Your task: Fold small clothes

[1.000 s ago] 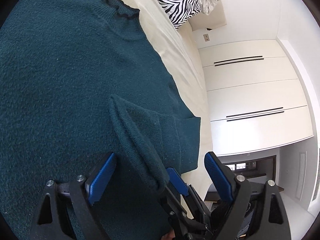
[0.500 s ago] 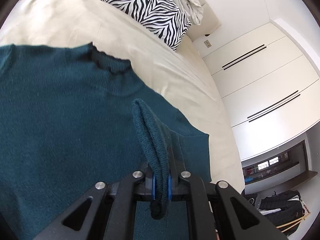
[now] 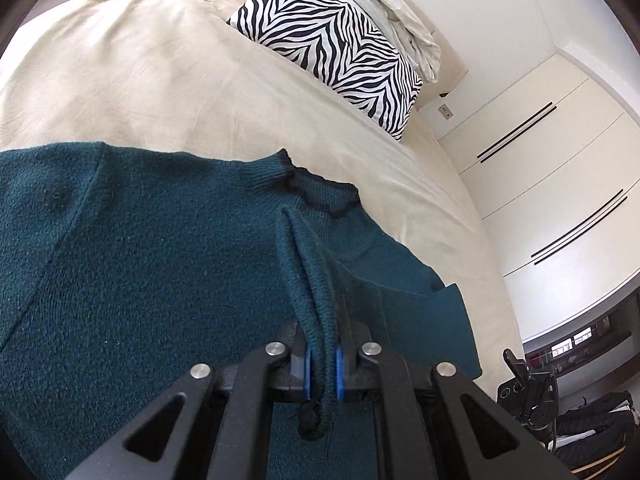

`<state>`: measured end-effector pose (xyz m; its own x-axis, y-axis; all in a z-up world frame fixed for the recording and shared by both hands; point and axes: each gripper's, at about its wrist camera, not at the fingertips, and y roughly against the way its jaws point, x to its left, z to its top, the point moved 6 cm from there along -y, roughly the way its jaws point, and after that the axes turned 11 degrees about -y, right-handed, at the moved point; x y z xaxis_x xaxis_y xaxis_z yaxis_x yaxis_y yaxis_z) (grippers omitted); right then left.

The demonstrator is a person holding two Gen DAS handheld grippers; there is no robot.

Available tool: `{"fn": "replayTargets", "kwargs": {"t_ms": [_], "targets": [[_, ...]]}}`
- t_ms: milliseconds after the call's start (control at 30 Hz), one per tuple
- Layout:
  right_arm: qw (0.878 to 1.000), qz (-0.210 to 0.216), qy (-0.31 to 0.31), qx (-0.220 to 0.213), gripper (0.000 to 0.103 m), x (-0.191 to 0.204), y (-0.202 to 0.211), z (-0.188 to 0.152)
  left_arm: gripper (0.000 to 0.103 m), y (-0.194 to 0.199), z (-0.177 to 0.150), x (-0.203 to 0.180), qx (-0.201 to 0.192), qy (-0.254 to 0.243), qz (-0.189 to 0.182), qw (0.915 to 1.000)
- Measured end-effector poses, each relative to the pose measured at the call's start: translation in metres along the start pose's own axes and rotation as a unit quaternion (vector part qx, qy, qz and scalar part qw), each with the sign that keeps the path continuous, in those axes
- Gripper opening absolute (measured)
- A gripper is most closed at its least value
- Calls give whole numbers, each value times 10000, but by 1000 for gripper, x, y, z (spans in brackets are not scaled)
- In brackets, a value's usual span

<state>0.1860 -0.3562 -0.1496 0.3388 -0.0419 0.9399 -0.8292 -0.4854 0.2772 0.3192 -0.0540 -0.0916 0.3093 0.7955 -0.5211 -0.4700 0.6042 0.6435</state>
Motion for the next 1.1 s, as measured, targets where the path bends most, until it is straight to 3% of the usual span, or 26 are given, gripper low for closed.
{"fn": "replayTargets", "kwargs": {"t_ms": [100, 300, 500, 767, 933, 1100], "targets": [[9998, -22, 36, -196, 69, 9, -9, 19, 9, -3, -1, 7, -14, -15, 80, 10000], [9969, -33, 275, -738, 67, 10, 11, 40, 9, -7, 0, 33, -77, 107, 238, 9996], [9963, -69, 496, -701, 65, 4, 16, 31, 9, -10, -16, 43, -45, 175, 211, 9996], [9955, -203, 435, -817, 69, -1, 60, 11, 11, -2, -15, 48, -308, 136, 146, 9993], [9910, -297, 1179, -556, 69, 47, 52, 1, 14, -6, -21, 52, -357, 9, 181, 9992], [9867, -536, 1532, -71, 69, 75, -3, 14, 15, -7, -26, 52, -480, -14, 205, 9986]]}}
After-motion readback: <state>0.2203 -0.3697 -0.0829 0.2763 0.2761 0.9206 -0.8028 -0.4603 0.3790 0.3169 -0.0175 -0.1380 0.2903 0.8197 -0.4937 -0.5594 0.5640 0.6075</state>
